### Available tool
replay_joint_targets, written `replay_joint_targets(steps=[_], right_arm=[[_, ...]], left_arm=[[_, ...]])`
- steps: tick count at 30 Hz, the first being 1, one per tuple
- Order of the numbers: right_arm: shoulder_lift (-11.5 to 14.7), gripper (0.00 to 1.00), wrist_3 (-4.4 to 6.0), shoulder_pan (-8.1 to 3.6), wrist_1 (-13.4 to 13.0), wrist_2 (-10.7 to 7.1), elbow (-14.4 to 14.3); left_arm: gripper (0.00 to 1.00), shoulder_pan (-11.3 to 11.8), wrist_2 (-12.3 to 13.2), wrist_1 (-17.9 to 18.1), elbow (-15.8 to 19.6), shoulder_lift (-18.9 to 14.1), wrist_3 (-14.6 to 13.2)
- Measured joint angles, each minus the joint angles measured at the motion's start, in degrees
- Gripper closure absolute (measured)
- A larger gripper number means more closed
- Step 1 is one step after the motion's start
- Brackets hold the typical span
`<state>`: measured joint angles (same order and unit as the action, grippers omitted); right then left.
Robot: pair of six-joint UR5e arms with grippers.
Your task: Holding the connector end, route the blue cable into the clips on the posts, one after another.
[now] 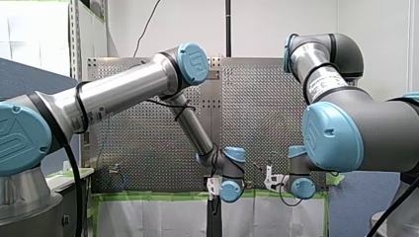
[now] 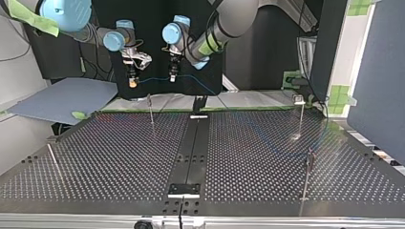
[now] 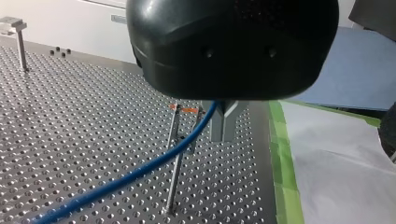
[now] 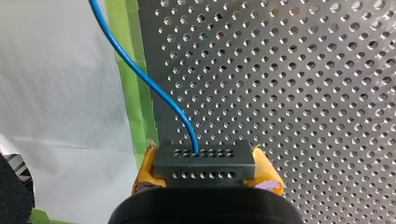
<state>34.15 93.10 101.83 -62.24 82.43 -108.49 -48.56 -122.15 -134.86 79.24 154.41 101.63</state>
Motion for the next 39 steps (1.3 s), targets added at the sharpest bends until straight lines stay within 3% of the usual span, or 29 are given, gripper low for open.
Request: replay_joint_targets(steps=[4,8,14,20,24,31,39], right_arm=[[0.5,1.0,-1.29,-0.71,1.0,-2.61,0.0],[1.1,1.0,-1.6,-1.22,1.4,-4.94,0.0],[1.5,1.0,-1.49,-2.31,1.8,-7.77,0.1],[1.5,1.0,-1.22,-3.55,2.4,-8.58,0.3],[1.5,1.0,-0.35,-4.63,2.2,-9.09,0.4],[1.5,1.0,-0.15,-6.64,4.2,-11.99,2.1],[1.5,1.0,-0.03,-7.91,5.5,-14.65,4.1]], left_arm=[[0.98,0.0,-0.1,-0.3,-2.1,0.4,0.1],[0.98,-0.1,-0.2,-0.9,-4.2,0.5,0.5],[0.98,0.2,-0.8,-2.8,-7.4,1.5,0.7],[0.98,0.5,-0.5,-5.2,-10.9,4.4,0.9],[0.98,1.1,0.1,-5.5,-12.4,5.2,1.2],[0.98,2.2,1.1,-6.9,-15.2,7.3,1.4],[0.98,2.8,2.4,-8.5,-17.6,8.1,2.0]])
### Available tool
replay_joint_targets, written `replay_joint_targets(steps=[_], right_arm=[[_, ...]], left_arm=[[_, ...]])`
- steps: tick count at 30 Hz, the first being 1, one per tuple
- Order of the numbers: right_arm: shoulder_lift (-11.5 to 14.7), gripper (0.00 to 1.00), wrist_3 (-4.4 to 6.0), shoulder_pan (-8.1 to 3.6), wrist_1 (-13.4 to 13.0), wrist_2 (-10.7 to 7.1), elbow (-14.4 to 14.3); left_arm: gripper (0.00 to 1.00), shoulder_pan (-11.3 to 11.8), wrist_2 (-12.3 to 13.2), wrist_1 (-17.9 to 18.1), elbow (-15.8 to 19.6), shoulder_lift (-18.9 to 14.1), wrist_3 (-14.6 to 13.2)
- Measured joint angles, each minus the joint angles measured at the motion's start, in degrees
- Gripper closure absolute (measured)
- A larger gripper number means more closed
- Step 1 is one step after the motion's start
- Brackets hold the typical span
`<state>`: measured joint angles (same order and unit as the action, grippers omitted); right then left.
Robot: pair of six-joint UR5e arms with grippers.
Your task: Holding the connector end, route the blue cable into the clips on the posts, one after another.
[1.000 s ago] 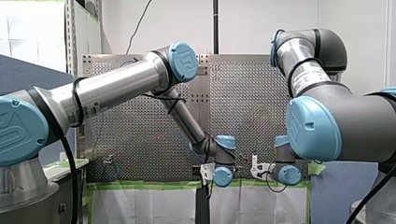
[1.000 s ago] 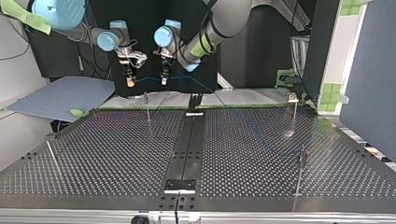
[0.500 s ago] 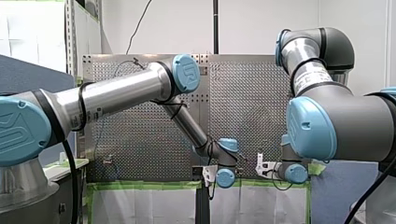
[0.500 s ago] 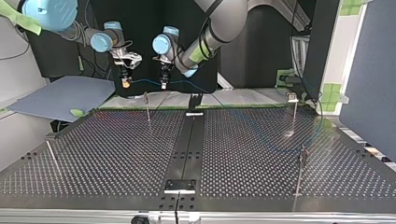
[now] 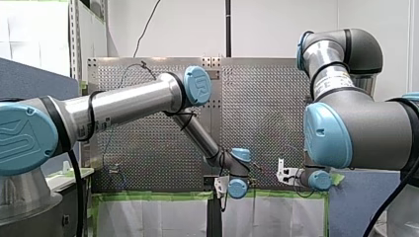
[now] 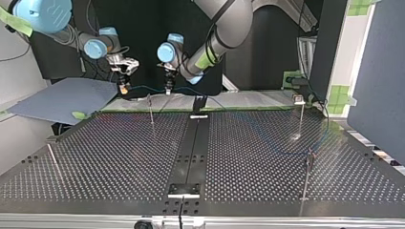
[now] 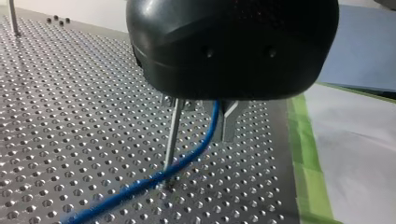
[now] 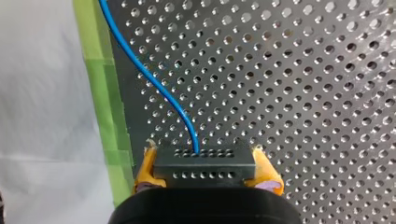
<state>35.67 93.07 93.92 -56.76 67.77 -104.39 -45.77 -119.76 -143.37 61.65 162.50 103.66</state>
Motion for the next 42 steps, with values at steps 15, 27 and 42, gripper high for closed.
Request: replay_joint_targets(steps=[15,27,42], right_arm=[[0.0,1.0,-0.9,-1.21,3.2,-1.94,3.1],[0.0,1.0,0.47,-2.17,2.6,-4.1,3.3],[0.0,1.0,0.05,-3.4,3.7,-4.36,5.1]], left_arm=[[0.98,-0.5,1.1,-2.8,-4.8,1.4,0.3],[0.98,-0.8,1.5,-5.6,-6.5,1.7,0.8],[0.98,-2.0,1.3,-5.9,-9.1,1.7,2.6]])
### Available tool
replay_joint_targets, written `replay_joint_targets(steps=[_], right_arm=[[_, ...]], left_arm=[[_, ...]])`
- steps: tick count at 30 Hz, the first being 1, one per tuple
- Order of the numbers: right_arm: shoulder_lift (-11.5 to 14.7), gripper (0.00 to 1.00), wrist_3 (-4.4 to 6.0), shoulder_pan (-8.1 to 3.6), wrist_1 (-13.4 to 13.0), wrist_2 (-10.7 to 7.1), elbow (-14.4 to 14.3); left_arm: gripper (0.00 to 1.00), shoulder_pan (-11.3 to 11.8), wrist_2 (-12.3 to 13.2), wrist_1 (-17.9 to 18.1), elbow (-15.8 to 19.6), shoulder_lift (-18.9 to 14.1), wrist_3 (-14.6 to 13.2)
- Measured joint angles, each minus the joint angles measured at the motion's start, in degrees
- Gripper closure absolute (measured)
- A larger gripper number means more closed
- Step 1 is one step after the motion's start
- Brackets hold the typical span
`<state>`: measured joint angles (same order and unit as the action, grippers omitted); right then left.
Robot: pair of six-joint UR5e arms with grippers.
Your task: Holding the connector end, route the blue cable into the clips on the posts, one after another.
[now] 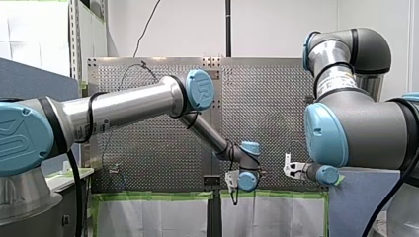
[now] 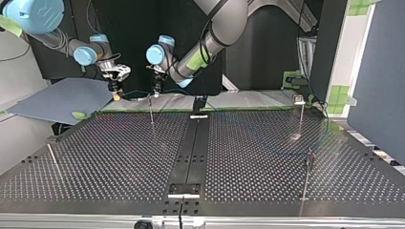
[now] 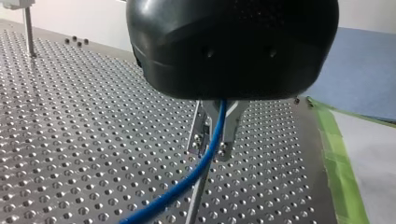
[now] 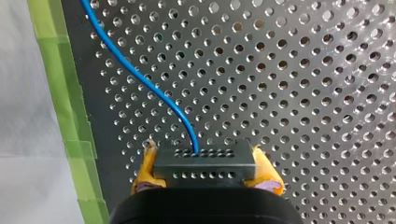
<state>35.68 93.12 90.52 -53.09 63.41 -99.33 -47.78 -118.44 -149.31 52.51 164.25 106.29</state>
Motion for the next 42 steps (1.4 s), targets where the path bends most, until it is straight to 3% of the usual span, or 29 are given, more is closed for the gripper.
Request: replay_joint_targets(steps=[15,31,42], right_arm=[[0.0,1.0,-0.19,-0.05,0.7,-0.2,1.5],[0.0,1.0,2.08,-0.08,-0.9,0.04,2.9],[-0.2,1.0,2.37,0.1,-1.9,0.57,3.4]], left_arm=[[0.98,1.2,1.4,-0.5,-0.2,0.8,0.7],[0.98,3.2,5.5,0.1,-2.3,1.1,3.1],[0.98,4.6,7.9,-1.6,-3.8,3.8,6.2]])
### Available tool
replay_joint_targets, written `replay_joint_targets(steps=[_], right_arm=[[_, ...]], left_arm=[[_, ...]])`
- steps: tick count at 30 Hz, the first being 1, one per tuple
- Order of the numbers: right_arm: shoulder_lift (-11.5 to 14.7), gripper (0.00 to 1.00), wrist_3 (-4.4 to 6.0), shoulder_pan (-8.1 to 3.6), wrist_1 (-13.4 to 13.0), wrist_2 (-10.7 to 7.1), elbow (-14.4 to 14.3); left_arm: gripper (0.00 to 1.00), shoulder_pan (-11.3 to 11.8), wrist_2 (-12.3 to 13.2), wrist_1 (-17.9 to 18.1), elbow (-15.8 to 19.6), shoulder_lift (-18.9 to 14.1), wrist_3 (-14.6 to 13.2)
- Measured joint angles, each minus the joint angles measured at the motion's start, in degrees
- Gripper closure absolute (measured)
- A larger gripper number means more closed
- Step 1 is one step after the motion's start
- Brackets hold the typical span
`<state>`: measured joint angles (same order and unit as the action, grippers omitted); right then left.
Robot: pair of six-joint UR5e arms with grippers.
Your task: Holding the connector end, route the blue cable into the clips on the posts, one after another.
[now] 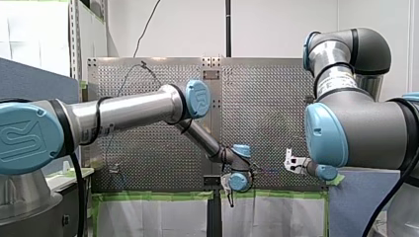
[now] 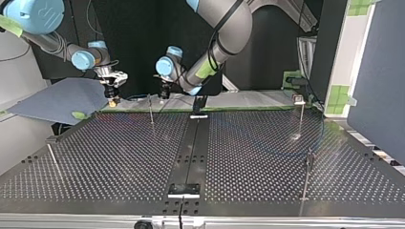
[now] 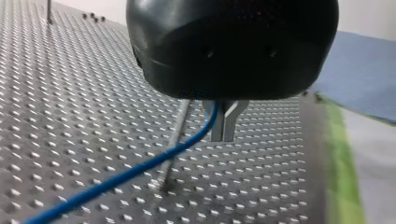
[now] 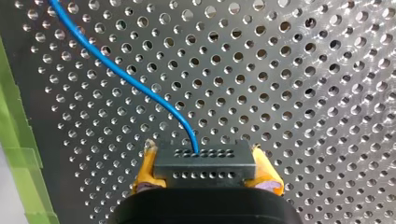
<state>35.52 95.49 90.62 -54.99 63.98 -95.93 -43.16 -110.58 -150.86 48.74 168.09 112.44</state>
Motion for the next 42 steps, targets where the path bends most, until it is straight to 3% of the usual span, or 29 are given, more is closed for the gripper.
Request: replay_joint_targets(steps=[9,25,42], right_arm=[[-0.8,1.0,0.11,-0.31,-0.8,0.86,0.1],[-2.3,1.0,0.61,-0.68,-1.5,1.23,2.4],[-3.6,1.0,1.07,-0.75,-2.4,2.05,5.6]], left_arm=[[0.98,0.3,3.4,0.0,-0.6,0.6,3.4],[0.98,2.2,4.1,-0.1,-4.2,0.5,7.2],[0.98,4.4,6.3,-1.7,-4.7,0.5,7.8]])
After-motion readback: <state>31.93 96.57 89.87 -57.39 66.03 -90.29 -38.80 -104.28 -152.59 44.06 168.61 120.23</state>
